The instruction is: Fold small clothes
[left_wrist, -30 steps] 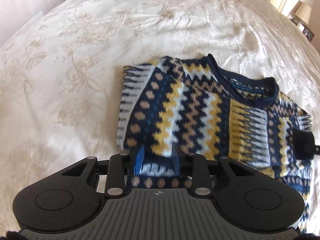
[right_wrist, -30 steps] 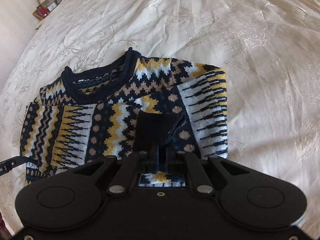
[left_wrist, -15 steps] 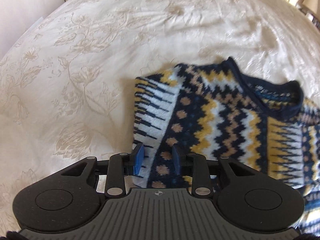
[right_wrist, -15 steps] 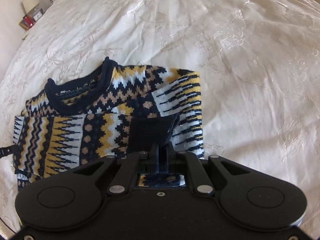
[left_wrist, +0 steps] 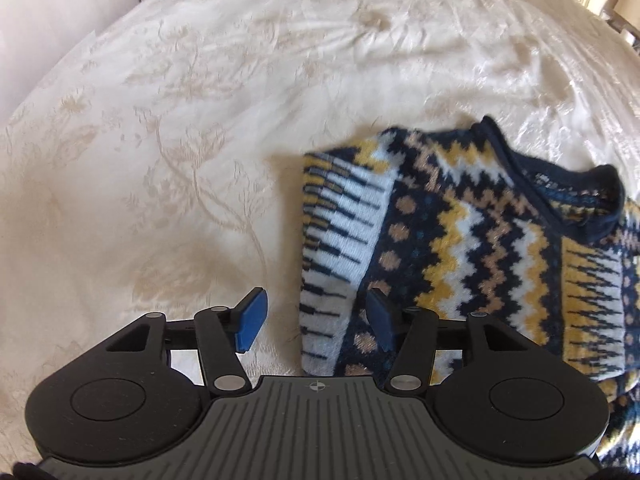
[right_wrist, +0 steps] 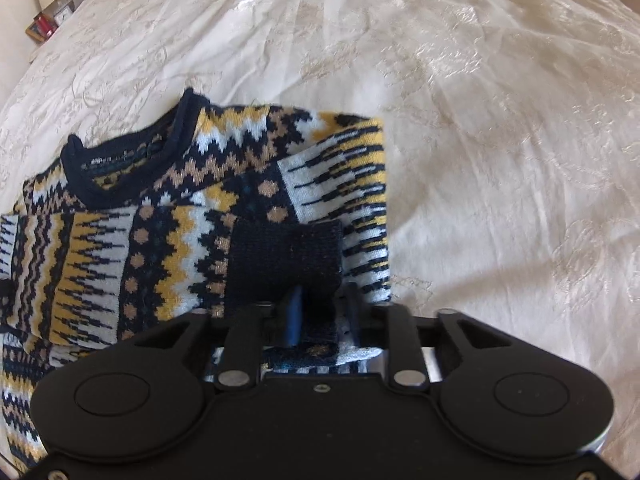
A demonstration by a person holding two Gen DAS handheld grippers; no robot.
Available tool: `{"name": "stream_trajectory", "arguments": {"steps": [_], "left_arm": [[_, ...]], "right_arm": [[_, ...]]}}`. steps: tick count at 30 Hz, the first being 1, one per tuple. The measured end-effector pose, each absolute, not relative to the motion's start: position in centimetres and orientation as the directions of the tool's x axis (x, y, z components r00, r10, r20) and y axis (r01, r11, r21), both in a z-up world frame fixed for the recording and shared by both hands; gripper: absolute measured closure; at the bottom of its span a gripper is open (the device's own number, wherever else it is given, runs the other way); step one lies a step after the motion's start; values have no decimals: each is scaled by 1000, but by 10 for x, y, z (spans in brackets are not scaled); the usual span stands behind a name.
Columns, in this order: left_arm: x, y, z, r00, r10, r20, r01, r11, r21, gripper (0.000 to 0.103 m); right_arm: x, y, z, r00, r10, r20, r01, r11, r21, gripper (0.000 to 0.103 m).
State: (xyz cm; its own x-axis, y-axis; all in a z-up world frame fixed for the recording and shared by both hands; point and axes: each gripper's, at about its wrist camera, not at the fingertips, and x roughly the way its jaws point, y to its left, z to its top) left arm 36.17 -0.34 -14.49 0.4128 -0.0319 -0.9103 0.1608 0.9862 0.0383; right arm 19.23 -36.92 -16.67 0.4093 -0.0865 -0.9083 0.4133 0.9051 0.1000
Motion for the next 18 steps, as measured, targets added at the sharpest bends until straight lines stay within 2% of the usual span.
{"name": "stream_trajectory", "arguments": {"steps": [1,3,5,10,12,14,17,18], "left_arm": [[362,-5,-141,427,-39,-903,170,985,38,49],[365,-10,-138,442,-49,-896,187,982,38,49],[374,-14,-142,435,-64,-898,200,979,27,49],[398,-23,-168,393,-48,-918,182,983,26,49],[404,-22,-176,389,-30,-921,160,987,35,44],[409,-19,-181,387,-23,-922,132,991,31,33],[410,-16,-185,395,-16,-919,116,993,33,22],[411,-16,-186,399,-18,-917,117,993,32,20]], "right_arm": [[191,-370,-164,422,-89,-902,416,903,106,43],[190,-371,-159,441,-100,-892,416,903,104,38],[194,-370,-159,444,-115,-889,405,910,84,25],[210,-371,-175,405,-106,-908,385,921,64,23],[214,-371,-184,389,-104,-915,386,921,59,19],[217,-373,-191,382,-102,-918,394,917,62,9],[218,-378,-199,385,-83,-919,403,911,86,0],[218,-379,-201,389,-72,-918,403,910,100,0]]}}
